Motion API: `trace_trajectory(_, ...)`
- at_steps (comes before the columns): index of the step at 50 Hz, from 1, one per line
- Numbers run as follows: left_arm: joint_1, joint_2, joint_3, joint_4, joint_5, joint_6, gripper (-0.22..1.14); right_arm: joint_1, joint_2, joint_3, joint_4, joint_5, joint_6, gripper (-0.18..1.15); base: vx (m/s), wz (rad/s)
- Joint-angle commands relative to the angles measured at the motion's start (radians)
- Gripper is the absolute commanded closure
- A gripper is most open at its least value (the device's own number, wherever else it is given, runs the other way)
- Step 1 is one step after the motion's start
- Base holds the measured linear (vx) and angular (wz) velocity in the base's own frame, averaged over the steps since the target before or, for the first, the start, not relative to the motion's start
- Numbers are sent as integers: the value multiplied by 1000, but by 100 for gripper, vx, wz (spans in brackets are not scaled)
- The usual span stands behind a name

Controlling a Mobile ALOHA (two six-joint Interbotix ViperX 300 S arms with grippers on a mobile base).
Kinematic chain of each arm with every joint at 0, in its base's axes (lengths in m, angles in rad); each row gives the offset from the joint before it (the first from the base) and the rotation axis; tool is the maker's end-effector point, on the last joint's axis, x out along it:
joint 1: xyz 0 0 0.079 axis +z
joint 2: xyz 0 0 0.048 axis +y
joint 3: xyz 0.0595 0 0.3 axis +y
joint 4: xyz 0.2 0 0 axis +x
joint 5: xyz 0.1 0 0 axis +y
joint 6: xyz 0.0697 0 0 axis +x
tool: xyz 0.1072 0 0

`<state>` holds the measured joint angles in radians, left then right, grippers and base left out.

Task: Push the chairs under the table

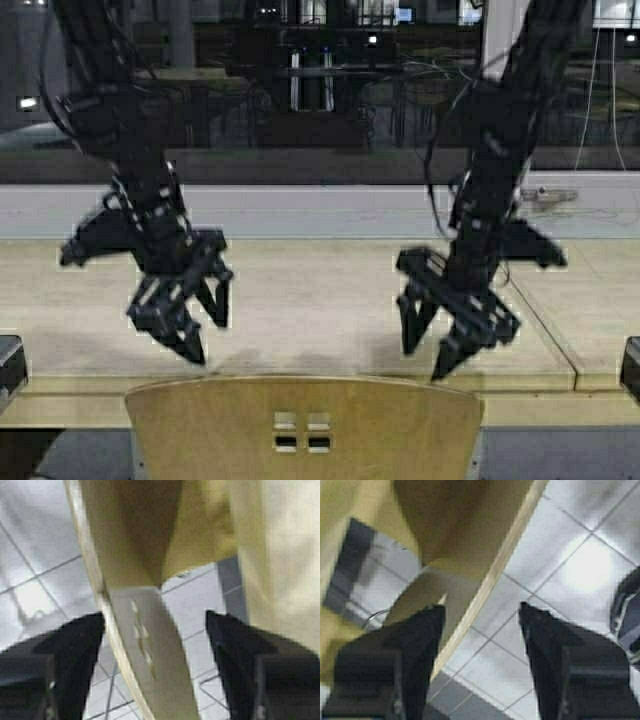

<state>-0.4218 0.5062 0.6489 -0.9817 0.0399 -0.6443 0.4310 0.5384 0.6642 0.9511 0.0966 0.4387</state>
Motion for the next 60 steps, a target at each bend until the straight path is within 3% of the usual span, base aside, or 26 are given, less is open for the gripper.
trace_trajectory(1, 23, -164, 51, 43, -3, 51, -2, -3, -169, 37, -11, -28, -23, 13, -3, 0)
trace_trajectory(14, 146, -623, 232, 222, 6, 314, -1, -11, -523, 61, -276, -123, -201, 13, -5, -3)
trace_trajectory(26, 224, -927, 225, 425, 130, 615, -1, -92, -773, 83, -463, -112, -376, 14, -13, 0)
trace_trajectory(32, 224, -1000, 230, 551, 149, 765, -1, -115, -851, 91, -604, -95, -497, 14, -16, 9)
trace_trajectory(39, 224, -1029, 279, 627, 140, 877, -1, -121, -910, 117, -701, -115, -551, 14, -14, 14)
trace_trajectory(48, 224, -1029, 296, 653, 86, 896, -1, -121, -942, 170, -793, -181, -555, 14, -15, 23)
trace_trajectory(60, 225, -1026, 299, 756, 43, 897, -1, -121, -931, 170, -785, -258, -532, 14, -26, 29)
